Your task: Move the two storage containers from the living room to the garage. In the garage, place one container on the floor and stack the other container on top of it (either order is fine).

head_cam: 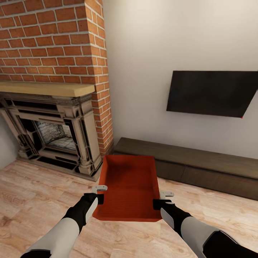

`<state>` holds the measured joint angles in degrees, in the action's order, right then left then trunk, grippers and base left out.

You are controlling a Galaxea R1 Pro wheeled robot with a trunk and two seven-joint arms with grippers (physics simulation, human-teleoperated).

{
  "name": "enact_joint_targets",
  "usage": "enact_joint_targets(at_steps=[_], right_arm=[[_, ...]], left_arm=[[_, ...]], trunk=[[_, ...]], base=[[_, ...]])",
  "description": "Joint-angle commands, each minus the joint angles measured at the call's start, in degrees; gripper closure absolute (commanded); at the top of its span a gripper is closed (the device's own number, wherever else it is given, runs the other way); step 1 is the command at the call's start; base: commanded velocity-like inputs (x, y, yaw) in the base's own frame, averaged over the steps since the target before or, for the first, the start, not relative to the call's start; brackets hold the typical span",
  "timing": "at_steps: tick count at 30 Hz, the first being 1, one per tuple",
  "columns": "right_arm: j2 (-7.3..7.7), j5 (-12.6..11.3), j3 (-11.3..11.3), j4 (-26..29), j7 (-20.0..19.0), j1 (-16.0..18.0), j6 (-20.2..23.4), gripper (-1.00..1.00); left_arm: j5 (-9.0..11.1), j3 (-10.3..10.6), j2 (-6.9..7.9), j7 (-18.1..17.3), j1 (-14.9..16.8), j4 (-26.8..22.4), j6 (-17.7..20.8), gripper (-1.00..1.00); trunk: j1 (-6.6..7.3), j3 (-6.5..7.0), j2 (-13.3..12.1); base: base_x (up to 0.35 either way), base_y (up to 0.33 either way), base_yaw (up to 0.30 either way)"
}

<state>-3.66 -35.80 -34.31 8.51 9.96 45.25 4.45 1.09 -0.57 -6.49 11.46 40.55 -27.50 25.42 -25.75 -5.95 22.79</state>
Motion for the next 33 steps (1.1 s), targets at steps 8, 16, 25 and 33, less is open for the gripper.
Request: enact_joint_targets(at_steps=[8,16,25,33], right_arm=[[0.06,0.10,-2.25,0.45,0.14,0.01,0.38,1.00],[0.06,0.10,-2.25,0.45,0.14,0.02,0.38,1.00],[0.07,0.08,-2.25,0.45,0.11,0.04,0.38,1.00],[0.14,0.03,-2.25,0.45,0.06,0.07,0.39,1.00]], left_arm=[[-0.74,-0.66,0.25,0.51,0.06,-0.01,0.51,1.00],[-0.74,-0.66,0.25,0.52,0.06,-0.01,0.51,1.00],[-0.74,-0.66,0.24,0.55,0.06,-0.01,0.51,1.00],[-0.74,-0.66,0.25,0.54,0.06,-0.01,0.51,1.00]], trunk=[[-0.04,0.58,0.12],[-0.04,1.28,0.12],[-0.04,2.00,0.12],[-0.04,2.09,0.12]], base=[[0.000,0.000,0.000],[0.000,0.000,0.000],[0.000,0.000,0.000],[0.000,0.000,0.000]])
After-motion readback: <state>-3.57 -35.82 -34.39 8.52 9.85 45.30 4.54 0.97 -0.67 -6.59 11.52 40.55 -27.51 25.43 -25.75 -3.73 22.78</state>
